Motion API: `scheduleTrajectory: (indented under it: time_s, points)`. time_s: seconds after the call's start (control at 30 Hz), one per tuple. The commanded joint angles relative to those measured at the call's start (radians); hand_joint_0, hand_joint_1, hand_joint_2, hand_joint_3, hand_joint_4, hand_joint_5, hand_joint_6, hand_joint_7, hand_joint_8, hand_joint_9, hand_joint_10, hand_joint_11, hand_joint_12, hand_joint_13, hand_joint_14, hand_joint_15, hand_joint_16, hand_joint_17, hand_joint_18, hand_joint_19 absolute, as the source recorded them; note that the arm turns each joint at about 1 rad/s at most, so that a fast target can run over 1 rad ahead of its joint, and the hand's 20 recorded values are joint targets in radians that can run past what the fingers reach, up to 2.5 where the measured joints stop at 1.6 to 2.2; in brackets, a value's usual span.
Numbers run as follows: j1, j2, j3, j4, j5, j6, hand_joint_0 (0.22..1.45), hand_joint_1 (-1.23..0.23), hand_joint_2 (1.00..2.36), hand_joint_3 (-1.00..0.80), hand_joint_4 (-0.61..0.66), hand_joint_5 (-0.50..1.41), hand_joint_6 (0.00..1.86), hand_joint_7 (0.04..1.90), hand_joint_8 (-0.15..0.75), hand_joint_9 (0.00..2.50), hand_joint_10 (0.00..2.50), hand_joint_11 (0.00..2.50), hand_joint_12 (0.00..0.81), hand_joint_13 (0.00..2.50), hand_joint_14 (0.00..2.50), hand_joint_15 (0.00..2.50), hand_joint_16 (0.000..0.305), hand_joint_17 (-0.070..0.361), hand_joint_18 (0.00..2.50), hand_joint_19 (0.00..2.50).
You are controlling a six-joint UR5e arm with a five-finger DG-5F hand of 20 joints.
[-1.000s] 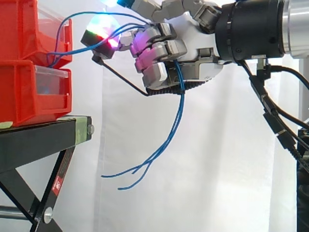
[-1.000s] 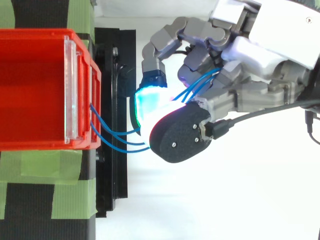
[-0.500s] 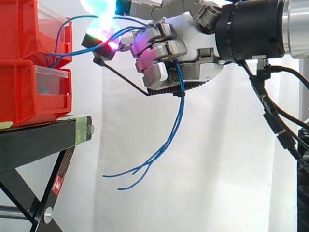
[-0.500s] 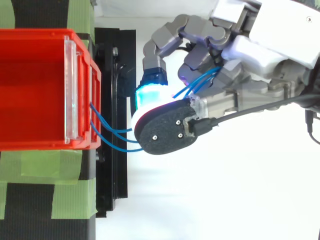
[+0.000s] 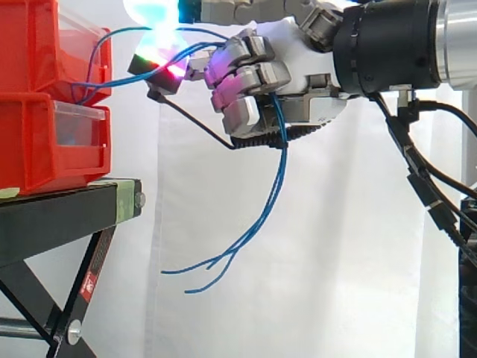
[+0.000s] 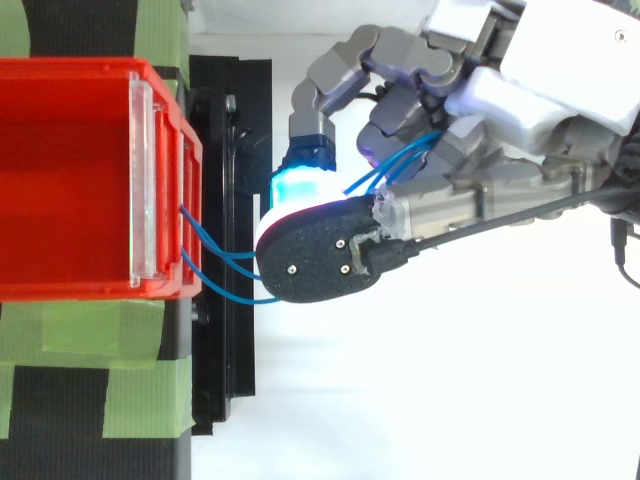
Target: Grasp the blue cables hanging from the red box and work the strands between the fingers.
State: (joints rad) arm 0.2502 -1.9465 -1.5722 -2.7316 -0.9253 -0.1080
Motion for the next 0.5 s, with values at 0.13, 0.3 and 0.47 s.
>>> scheduleTrajectory:
  time_s: [0.13, 0.3, 0.47]
  points:
    - [0.011, 0.0, 0.0, 0.0, 0.036, -0.001, 0.9, -0.7, 1.0, 0.15, 0.24, 0.06, 1.43, 0.95, 0.491, 1.85, 2.5, 2.5, 0.681, 1.97, 2.5, 1.63, 0.225, 0.168, 2.5, 0.87]
    - [0.014, 0.0, 0.0, 0.001, 0.032, -0.001, 0.89, -0.7, 1.03, 0.16, 0.23, 0.07, 1.42, 0.96, 0.491, 1.85, 2.5, 2.5, 0.681, 1.97, 2.5, 1.63, 0.225, 0.168, 2.5, 0.87]
    - [0.012, 0.0, 0.0, -0.002, 0.032, -0.001, 0.9, -0.7, 1.04, 0.18, 0.22, 0.08, 1.42, 0.97, 0.491, 1.85, 2.5, 2.5, 0.681, 1.97, 2.5, 1.63, 0.225, 0.168, 2.5, 0.87]
